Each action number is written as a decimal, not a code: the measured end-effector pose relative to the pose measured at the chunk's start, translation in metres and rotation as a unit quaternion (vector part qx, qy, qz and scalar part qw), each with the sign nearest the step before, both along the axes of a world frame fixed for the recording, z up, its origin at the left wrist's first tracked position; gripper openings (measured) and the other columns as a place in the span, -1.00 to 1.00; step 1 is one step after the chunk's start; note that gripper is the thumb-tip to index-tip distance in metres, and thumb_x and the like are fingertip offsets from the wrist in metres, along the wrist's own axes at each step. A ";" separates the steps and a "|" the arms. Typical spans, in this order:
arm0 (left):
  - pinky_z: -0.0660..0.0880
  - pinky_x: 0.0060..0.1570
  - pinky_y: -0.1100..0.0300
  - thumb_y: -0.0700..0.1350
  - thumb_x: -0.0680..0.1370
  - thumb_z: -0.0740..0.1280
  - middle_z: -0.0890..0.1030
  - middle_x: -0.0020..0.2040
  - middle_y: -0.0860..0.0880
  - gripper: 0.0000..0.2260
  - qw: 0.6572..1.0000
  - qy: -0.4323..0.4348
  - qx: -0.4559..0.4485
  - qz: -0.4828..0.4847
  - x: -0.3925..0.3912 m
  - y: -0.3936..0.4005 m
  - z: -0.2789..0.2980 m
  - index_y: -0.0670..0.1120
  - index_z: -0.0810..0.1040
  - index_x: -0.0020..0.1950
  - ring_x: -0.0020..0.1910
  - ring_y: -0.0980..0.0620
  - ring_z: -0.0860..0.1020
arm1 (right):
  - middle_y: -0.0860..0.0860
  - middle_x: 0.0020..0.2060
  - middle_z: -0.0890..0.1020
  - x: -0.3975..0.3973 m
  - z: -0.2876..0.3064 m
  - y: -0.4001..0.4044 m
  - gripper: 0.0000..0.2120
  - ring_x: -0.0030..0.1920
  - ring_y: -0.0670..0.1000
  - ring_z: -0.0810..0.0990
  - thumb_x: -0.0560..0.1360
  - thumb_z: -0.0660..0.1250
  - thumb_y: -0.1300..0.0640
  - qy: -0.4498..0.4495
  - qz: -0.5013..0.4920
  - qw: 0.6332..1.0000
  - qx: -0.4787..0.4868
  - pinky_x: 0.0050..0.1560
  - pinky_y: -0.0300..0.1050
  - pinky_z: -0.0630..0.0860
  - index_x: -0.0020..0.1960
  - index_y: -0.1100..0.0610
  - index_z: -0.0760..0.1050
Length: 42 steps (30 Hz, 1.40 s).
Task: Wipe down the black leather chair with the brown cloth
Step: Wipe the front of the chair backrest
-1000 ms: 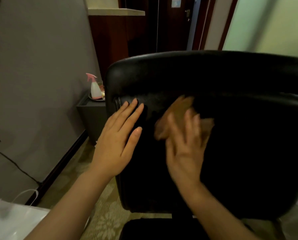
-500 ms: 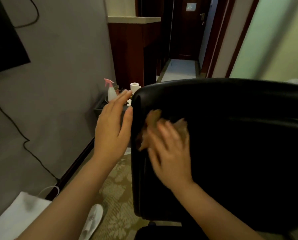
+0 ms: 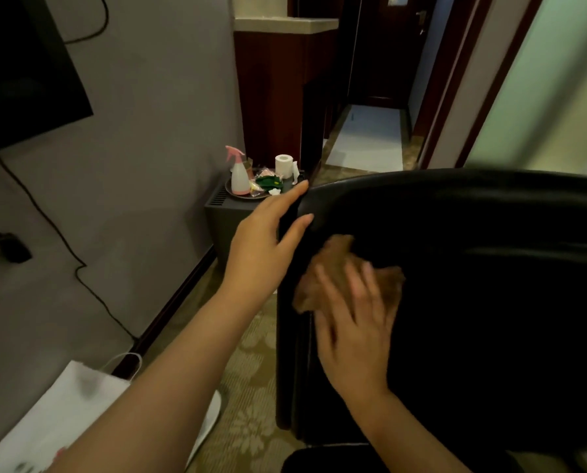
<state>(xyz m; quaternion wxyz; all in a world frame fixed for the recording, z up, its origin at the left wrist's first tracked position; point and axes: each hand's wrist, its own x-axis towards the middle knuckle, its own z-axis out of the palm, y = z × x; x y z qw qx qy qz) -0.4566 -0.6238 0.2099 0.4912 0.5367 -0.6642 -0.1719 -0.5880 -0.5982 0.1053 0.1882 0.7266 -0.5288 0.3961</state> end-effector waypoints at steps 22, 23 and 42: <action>0.52 0.12 0.14 -0.14 0.49 0.36 0.58 0.15 0.02 -0.62 0.996 0.079 0.031 0.023 0.035 0.040 0.004 0.06 0.48 0.30 0.07 0.09 0.55 | 0.03 0.23 0.35 0.022 0.028 0.018 -0.63 0.31 0.07 0.31 0.41 0.22 -0.05 0.094 0.158 0.982 -0.037 0.36 0.17 0.12 0.19 0.00 0.36; 0.51 0.13 0.13 -0.13 0.49 0.36 0.58 0.15 0.02 -0.62 0.996 0.078 0.027 0.037 0.038 0.048 0.003 0.06 0.47 0.30 0.08 0.09 0.55 | 0.03 0.24 0.36 0.025 0.028 0.025 -0.63 0.31 0.07 0.31 0.41 0.22 -0.05 0.099 0.167 0.980 -0.033 0.36 0.16 0.10 0.19 0.01 0.36; 0.46 -0.12 0.21 0.12 0.51 0.27 0.59 -0.08 0.07 -0.80 0.947 -0.136 0.232 0.175 0.087 0.242 0.081 0.07 0.56 0.05 -0.08 0.07 0.55 | -0.04 0.34 0.36 0.074 0.148 0.174 -0.71 0.30 0.01 0.35 0.60 0.15 0.04 -0.279 0.109 0.893 0.335 0.32 -0.05 0.31 0.28 0.04 0.43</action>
